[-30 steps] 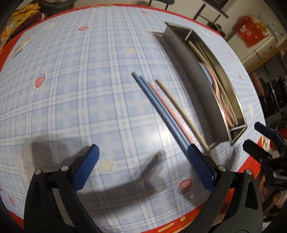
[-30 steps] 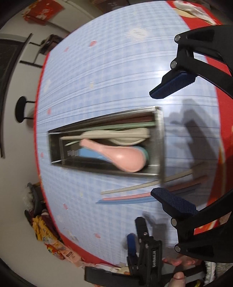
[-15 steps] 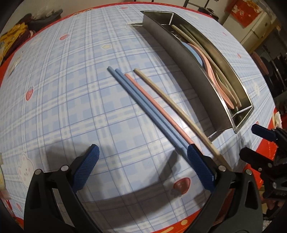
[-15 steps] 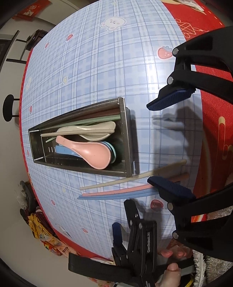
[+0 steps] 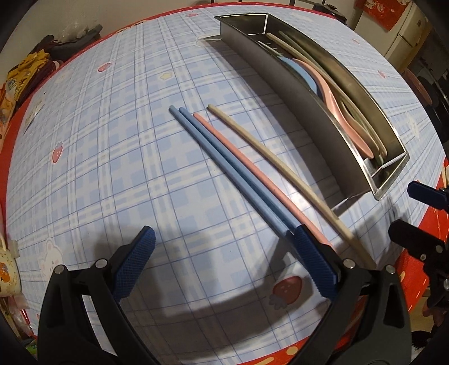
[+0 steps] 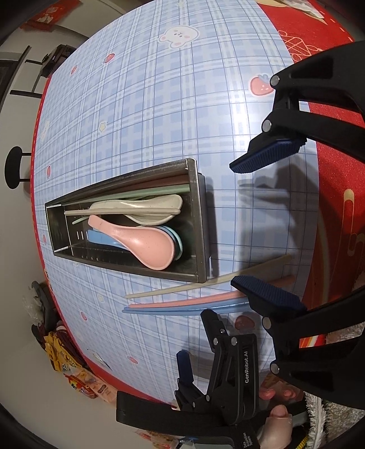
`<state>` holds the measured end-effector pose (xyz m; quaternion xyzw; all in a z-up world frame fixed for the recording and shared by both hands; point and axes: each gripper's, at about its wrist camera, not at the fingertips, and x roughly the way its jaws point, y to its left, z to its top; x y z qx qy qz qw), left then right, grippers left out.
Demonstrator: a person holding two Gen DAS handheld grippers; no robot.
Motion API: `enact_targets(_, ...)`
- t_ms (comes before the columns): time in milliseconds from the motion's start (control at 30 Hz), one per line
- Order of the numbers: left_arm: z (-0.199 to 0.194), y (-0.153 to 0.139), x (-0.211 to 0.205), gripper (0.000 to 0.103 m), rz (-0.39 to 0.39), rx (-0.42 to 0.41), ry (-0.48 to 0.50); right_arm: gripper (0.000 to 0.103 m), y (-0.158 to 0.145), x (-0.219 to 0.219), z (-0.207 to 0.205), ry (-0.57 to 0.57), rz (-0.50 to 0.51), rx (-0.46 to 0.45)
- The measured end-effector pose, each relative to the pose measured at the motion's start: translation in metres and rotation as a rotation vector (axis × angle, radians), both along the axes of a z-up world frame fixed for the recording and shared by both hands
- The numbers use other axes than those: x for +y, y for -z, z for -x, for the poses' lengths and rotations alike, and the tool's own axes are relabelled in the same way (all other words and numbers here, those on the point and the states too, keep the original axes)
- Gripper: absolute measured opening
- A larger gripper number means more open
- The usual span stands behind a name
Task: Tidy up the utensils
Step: 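Grasp a blue chopstick with the left tool while the right tool grasps the other blue chopstick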
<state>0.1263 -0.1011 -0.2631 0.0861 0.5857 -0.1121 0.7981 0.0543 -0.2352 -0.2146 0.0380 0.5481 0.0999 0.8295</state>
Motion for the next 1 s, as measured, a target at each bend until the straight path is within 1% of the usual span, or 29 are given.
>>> enact_targets(133, 0.000, 0.000, -0.005, 0.098, -0.004, -0.003, -0.005, 0.073, -0.002, 0.001, 0.001, -0.012, -0.004, -0.006)
enact_targets(267, -0.003, -0.002, -0.003, 0.098, -0.022, -0.012, -0.029, 0.065, -0.003, 0.003, 0.001, -0.028, -0.021, -0.006)
enact_targets(433, -0.003, -0.002, 0.013, 0.098, -0.018, -0.008, -0.071, 0.059, -0.003, 0.006, 0.000, -0.040, -0.040, -0.001)
enact_targets(567, -0.002, -0.005, 0.020, 0.097, -0.067, -0.026, -0.077, 0.055, -0.005, 0.012, -0.003, -0.059, -0.052, -0.007)
enact_targets(633, -0.002, -0.005, 0.026, 0.096, -0.073, -0.026, -0.078, 0.054, -0.005, 0.016, -0.004, -0.069, -0.056, -0.007)
enact_targets(800, -0.009, -0.003, 0.039, 0.096, -0.049, -0.002, -0.116, 0.052, -0.004, 0.026, -0.007, -0.089, -0.058, -0.007)
enact_targets(867, -0.012, -0.002, 0.040, 0.095, -0.074, -0.001, -0.119, 0.052, -0.004, 0.030, -0.007, -0.098, -0.056, -0.008)
enact_targets(900, -0.019, 0.001, 0.043, 0.097, -0.087, -0.004, -0.116, 0.052, -0.004, 0.031, -0.007, -0.103, -0.053, -0.007)
enact_targets(1000, -0.028, 0.003, 0.046, 0.098, -0.076, -0.021, -0.116, 0.051, -0.005, 0.034, -0.008, -0.110, -0.051, -0.008)
